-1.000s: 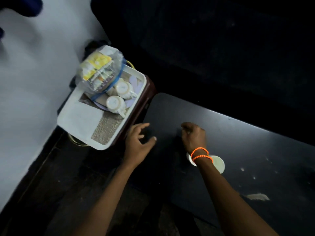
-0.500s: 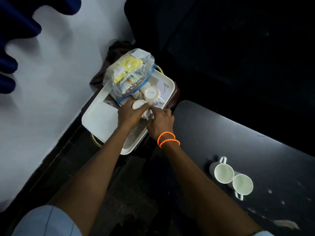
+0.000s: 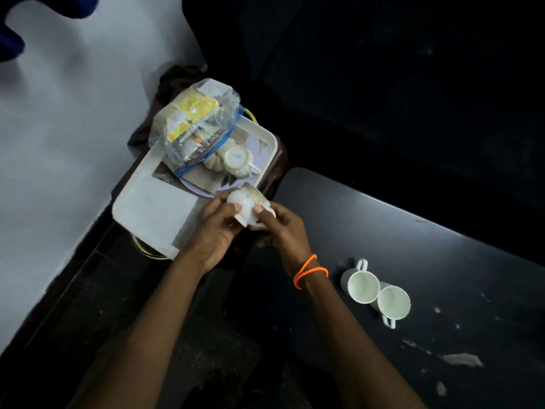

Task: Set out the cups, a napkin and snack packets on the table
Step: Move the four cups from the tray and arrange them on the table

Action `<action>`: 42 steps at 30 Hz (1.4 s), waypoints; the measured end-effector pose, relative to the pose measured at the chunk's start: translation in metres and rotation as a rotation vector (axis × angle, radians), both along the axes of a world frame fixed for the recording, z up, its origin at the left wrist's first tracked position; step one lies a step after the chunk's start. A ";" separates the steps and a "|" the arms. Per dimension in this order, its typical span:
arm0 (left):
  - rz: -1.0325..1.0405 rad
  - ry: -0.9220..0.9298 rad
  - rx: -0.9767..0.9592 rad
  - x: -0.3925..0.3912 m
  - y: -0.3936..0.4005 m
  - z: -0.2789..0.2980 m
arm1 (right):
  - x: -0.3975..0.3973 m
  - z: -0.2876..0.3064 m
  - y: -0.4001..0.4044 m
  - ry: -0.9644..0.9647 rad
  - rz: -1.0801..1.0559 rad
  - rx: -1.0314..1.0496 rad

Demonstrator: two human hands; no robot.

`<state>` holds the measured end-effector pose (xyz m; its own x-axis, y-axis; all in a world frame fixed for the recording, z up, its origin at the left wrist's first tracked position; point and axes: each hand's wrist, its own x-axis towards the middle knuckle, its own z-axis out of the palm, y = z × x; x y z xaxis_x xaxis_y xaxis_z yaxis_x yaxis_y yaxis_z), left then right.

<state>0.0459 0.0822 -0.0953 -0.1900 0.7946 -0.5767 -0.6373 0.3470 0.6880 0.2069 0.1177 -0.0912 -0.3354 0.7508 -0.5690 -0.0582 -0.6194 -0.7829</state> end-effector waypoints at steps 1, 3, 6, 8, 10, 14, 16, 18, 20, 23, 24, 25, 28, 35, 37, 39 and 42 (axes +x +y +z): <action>-0.058 0.007 0.026 0.008 -0.005 -0.003 | 0.011 0.001 -0.007 0.010 -0.019 0.021; -0.180 0.058 0.043 0.022 -0.017 -0.011 | 0.035 -0.002 -0.023 0.028 -0.092 0.031; -0.379 0.162 0.005 0.043 -0.034 -0.024 | 0.073 -0.013 -0.057 -0.021 -0.203 0.064; -0.490 0.238 -0.013 0.063 -0.045 -0.032 | 0.093 -0.023 -0.082 -0.104 -0.271 0.082; -0.563 0.302 -0.026 0.087 -0.056 -0.041 | 0.108 -0.033 -0.107 -0.201 -0.338 0.073; -0.713 0.433 -0.038 0.128 -0.070 -0.058 | 0.128 -0.051 -0.147 -0.418 -0.520 -0.007; -0.764 0.483 -0.023 0.141 -0.074 -0.067 | 0.131 -0.056 -0.161 -0.502 -0.574 0.001; -0.789 0.529 -0.016 0.150 -0.077 -0.072 | 0.132 -0.062 -0.169 -0.553 -0.610 0.022; -0.795 0.564 -0.018 0.154 -0.077 -0.074 | 0.132 -0.067 -0.172 -0.589 -0.621 0.033; -0.787 0.584 -0.008 0.158 -0.076 -0.076 | 0.133 -0.072 -0.171 -0.599 -0.623 0.028; -0.789 0.585 -0.005 0.159 -0.076 -0.076 | 0.134 -0.073 -0.171 -0.608 -0.619 0.035; -0.794 0.589 -0.004 0.161 -0.075 -0.075 | 0.136 -0.074 -0.171 -0.622 -0.613 0.043; -0.813 0.612 0.005 0.167 -0.073 -0.074 | 0.142 -0.077 -0.172 -0.660 -0.605 0.041; -0.858 0.650 0.035 0.169 -0.073 -0.076 | 0.152 -0.085 -0.178 -0.765 -0.568 -0.032; -0.861 0.685 0.037 0.164 -0.074 -0.076 | 0.151 -0.087 -0.186 -0.854 -0.550 -0.121; -0.851 0.724 0.022 0.153 -0.072 -0.076 | 0.145 -0.086 -0.196 -0.910 -0.508 -0.239; -0.795 0.768 -0.013 0.127 -0.062 -0.073 | 0.124 -0.078 -0.202 -0.837 -0.308 -0.395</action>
